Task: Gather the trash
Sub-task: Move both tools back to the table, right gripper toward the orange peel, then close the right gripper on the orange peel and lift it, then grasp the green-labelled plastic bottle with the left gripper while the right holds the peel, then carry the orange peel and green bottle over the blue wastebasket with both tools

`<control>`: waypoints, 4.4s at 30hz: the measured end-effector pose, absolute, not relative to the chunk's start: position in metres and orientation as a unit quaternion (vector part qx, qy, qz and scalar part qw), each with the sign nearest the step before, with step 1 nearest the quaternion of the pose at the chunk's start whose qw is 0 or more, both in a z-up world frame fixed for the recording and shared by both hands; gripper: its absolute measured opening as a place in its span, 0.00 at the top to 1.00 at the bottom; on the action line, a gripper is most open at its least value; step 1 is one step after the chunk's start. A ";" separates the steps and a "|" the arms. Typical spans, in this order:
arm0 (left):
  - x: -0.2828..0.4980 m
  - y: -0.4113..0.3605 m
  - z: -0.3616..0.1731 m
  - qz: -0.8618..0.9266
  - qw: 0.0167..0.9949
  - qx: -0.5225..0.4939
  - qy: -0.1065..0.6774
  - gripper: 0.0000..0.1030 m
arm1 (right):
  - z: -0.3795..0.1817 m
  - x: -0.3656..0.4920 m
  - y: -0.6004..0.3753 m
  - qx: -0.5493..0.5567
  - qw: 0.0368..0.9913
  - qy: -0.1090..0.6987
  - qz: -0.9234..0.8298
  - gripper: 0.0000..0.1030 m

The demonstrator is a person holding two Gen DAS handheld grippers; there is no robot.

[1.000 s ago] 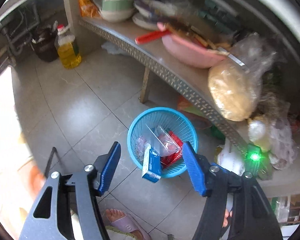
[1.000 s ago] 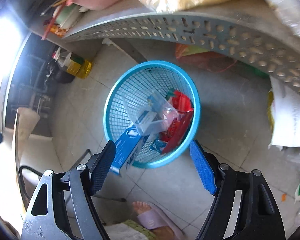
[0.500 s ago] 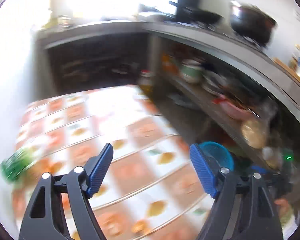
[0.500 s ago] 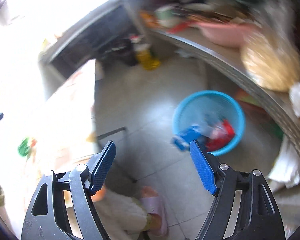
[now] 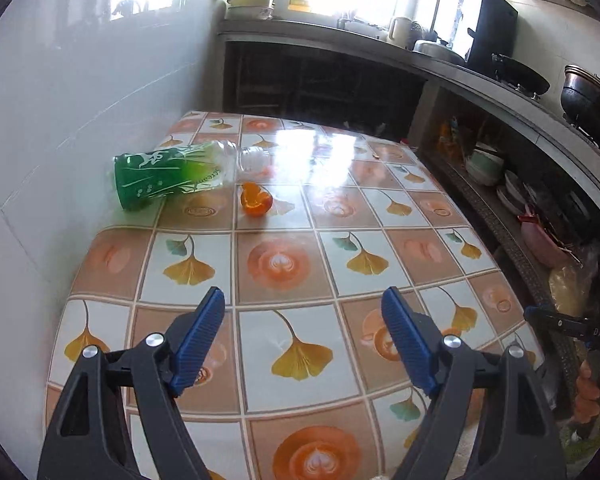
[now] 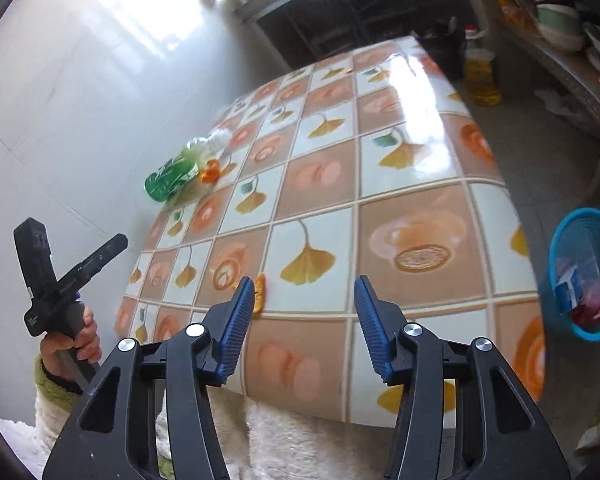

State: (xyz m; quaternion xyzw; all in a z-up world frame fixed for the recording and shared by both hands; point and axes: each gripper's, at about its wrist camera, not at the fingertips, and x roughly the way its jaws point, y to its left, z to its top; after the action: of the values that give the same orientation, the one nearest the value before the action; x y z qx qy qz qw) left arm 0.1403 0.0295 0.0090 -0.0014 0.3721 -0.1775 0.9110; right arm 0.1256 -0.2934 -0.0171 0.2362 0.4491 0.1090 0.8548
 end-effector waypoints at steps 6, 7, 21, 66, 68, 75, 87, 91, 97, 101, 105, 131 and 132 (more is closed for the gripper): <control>0.190 0.021 0.002 -0.171 0.921 0.008 0.351 0.24 | -0.017 0.142 -0.249 0.194 0.852 0.469 0.126 0.56; 0.198 0.018 0.001 -0.172 0.919 0.008 0.353 0.24 | -0.017 0.144 -0.245 0.189 0.852 0.472 0.126 0.57; 0.201 0.025 -0.030 -0.162 0.907 -0.033 0.388 0.36 | -0.046 0.177 -0.206 0.099 0.837 0.518 0.144 0.86; 0.210 0.084 -0.042 -0.154 0.896 -0.152 0.388 0.40 | -0.050 0.421 -0.115 0.191 0.784 0.552 0.210 0.61; 0.210 0.084 -0.041 -0.155 0.896 -0.153 0.387 0.40 | -0.056 0.423 -0.109 0.180 0.777 0.566 0.208 0.62; 0.208 0.090 -0.040 -0.148 0.897 -0.158 0.385 0.40 | -0.058 0.421 -0.082 0.126 0.785 0.568 0.211 0.86; 0.206 0.083 -0.020 -0.148 0.915 -0.111 0.359 0.34 | -0.039 0.377 -0.099 0.070 0.816 0.542 0.189 0.95; 0.217 0.078 0.002 -0.146 0.929 -0.061 0.334 0.23 | -0.029 0.348 -0.135 0.086 0.822 0.534 0.179 0.95; 0.270 0.067 0.031 -0.140 0.941 0.003 0.309 0.07 | -0.029 0.301 -0.181 0.116 0.817 0.539 0.168 0.95; 0.323 0.044 0.030 -0.163 0.922 0.077 0.343 0.06 | -0.033 0.279 -0.201 0.140 0.814 0.540 0.163 0.95; 0.368 0.018 0.004 -0.180 0.878 0.197 0.397 0.06 | -0.034 0.270 -0.212 0.161 0.812 0.537 0.163 0.95; 0.335 -0.022 -0.053 -0.166 0.792 0.361 0.463 0.23 | -0.031 0.227 -0.253 0.208 0.819 0.513 0.148 0.94; 0.318 -0.027 -0.051 -0.176 0.794 0.356 0.460 0.23 | -0.031 0.221 -0.257 0.211 0.820 0.513 0.144 0.94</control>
State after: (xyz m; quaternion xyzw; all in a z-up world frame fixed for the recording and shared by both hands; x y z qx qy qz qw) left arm 0.3176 -0.0266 -0.0510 0.3561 0.4597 -0.1758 0.7943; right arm 0.2215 -0.2571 -0.0314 0.2112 0.5130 0.1437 0.8195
